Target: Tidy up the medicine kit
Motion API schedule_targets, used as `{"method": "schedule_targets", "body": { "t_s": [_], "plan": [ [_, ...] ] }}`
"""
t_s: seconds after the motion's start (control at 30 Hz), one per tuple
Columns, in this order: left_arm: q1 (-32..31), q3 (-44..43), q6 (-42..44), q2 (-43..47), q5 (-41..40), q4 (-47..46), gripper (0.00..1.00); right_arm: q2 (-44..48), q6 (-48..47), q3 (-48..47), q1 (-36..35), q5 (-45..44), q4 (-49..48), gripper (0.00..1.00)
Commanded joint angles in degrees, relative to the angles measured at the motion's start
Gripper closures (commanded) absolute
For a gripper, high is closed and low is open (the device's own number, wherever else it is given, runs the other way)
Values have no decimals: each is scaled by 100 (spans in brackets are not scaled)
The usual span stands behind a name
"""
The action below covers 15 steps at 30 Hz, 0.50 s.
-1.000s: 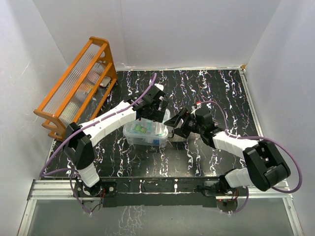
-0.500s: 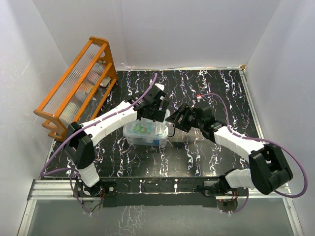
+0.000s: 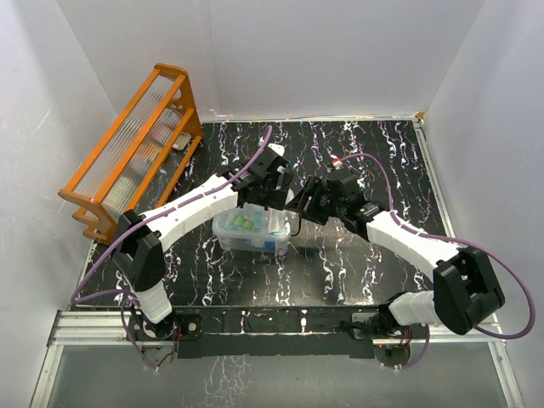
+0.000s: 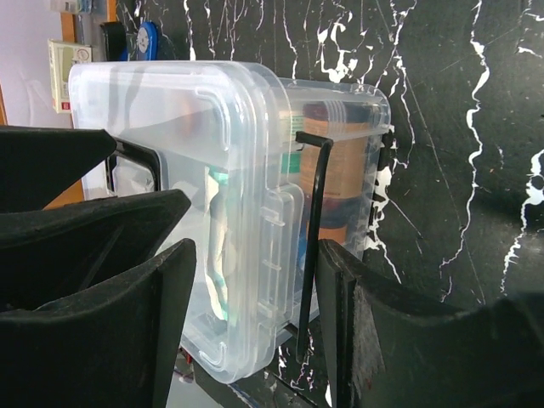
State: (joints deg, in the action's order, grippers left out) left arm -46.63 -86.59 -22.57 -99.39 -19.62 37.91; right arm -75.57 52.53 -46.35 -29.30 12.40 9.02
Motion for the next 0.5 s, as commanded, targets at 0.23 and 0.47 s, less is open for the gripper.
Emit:
{"method": "schedule_targets", "body": {
  "t_s": [0.23, 0.47],
  "plan": [
    [-13, 300, 139, -446, -45, 882, 17, 50, -328, -629, -316, -608, 460, 48],
    [-19, 292, 147, -474, -60, 893, 17, -32, -493, -986, -680, -1374, 1025, 50]
  ]
}}
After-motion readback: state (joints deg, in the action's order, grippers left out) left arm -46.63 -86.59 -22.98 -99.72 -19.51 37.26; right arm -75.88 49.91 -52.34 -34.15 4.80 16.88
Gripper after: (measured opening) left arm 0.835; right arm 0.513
